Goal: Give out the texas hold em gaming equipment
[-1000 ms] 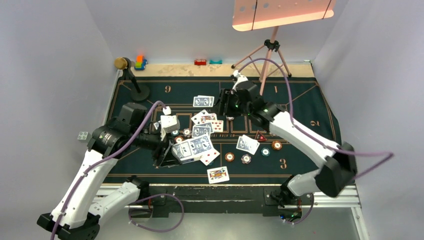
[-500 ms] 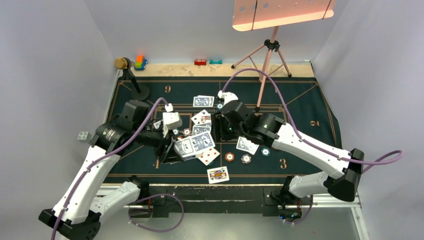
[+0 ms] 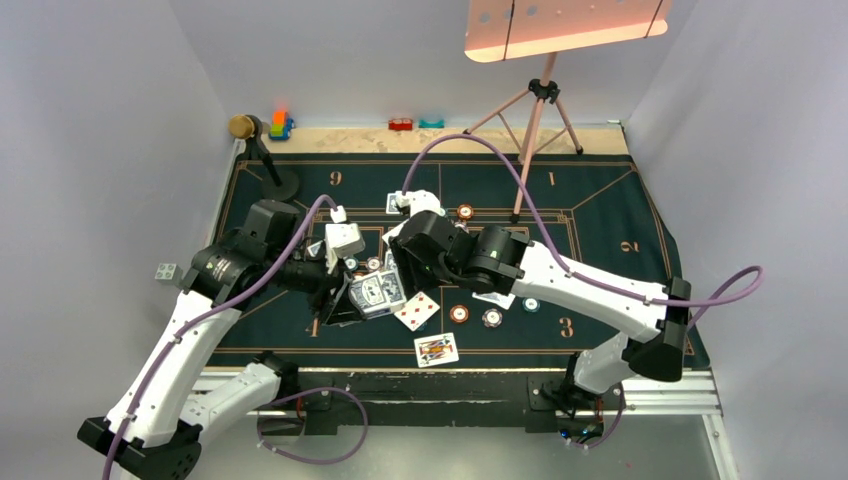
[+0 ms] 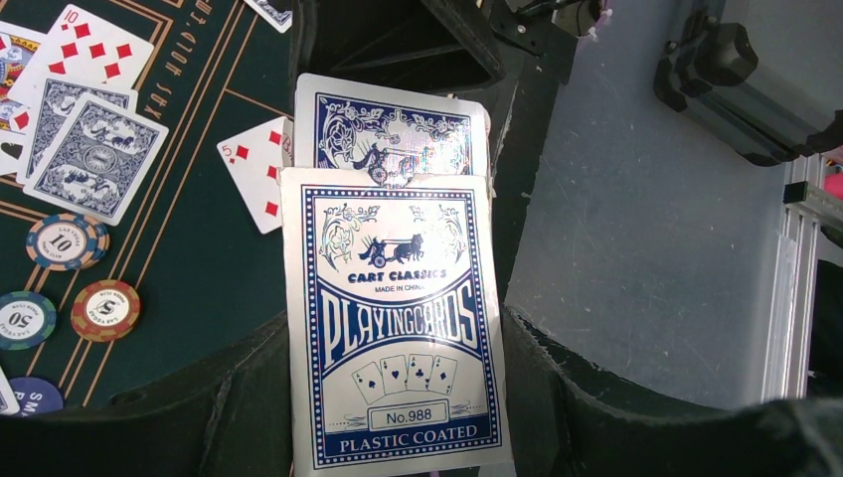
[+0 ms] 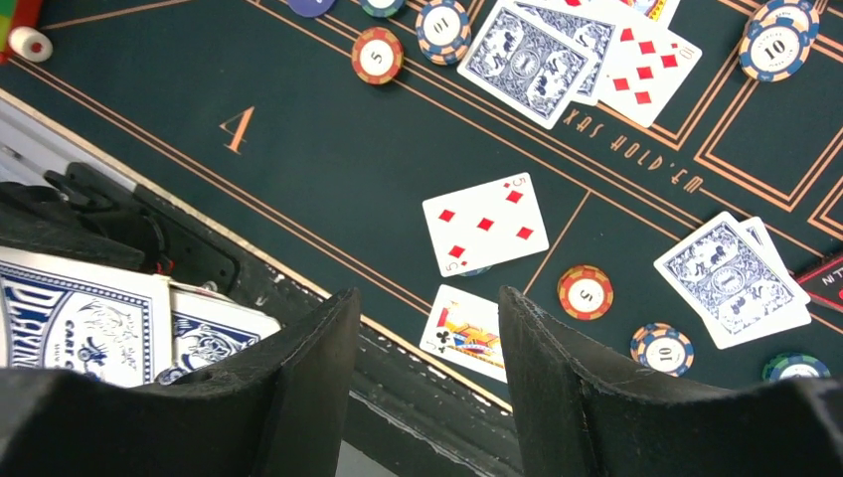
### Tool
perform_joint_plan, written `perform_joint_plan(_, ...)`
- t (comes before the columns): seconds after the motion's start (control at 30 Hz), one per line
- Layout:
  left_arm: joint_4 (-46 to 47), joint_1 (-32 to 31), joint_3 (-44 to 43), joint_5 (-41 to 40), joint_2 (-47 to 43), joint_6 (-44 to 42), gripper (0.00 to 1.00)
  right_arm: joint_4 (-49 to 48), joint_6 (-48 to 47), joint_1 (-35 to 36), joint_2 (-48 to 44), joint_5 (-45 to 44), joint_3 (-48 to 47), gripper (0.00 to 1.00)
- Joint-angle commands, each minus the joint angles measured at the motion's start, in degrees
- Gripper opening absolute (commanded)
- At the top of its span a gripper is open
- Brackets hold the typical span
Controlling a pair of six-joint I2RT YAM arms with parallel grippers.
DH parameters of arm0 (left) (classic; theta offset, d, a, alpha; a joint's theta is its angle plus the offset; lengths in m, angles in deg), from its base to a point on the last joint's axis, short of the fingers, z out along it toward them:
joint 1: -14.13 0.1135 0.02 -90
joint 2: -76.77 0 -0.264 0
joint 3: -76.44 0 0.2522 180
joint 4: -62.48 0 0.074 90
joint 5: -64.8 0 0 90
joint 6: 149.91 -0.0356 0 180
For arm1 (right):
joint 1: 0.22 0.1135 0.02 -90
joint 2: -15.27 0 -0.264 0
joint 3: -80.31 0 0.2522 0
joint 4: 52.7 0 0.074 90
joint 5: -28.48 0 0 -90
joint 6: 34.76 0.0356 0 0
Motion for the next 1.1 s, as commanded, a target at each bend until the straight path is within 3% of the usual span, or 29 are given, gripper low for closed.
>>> perform_joint_plan(0.0,2.2,0.3,-1.1,1.4,-0.4,0.3,0.0,0.7,1.4,0.8,-0.1,-1.1,-2.9,0.58)
perform_joint_plan(0.2,1.6,0.3,-0.8,0.9,-0.9,-0.8,0.0,6.8,2.1,-0.6,-3.3,-6.6,-2.8,0.62)
perform_joint_plan(0.33,2.0,0.3,-0.9,0.9,-1.3,-0.5,0.0,3.1,2.4,-4.3,-12.0,-3.9,0.0,0.67)
perform_joint_plan(0.4,2.1,0.3,-1.2,1.0,-1.2,-0.3,0.0,-2.2,3.0,-6.1,-16.0,1.7,3.4,0.7)
perform_joint_plan(0.53,2.2,0.3,-1.6,1.0,-1.1,-0.1,0.0,-23.3,6.7,-10.4,-23.3,20.9,16.5,0.79)
perform_joint_plan(0.7,2.2,0.3,-2.0,0.9,-1.0,0.0,0.0,-40.3,12.0,-11.2,-21.5,37.2,24.2,0.88)
perform_joint_plan(1.07,2.6,0.3,-3.1,0.6,-0.6,0.1,0.0,-55.4,18.9,-11.1,-12.9,46.4,27.5,0.9)
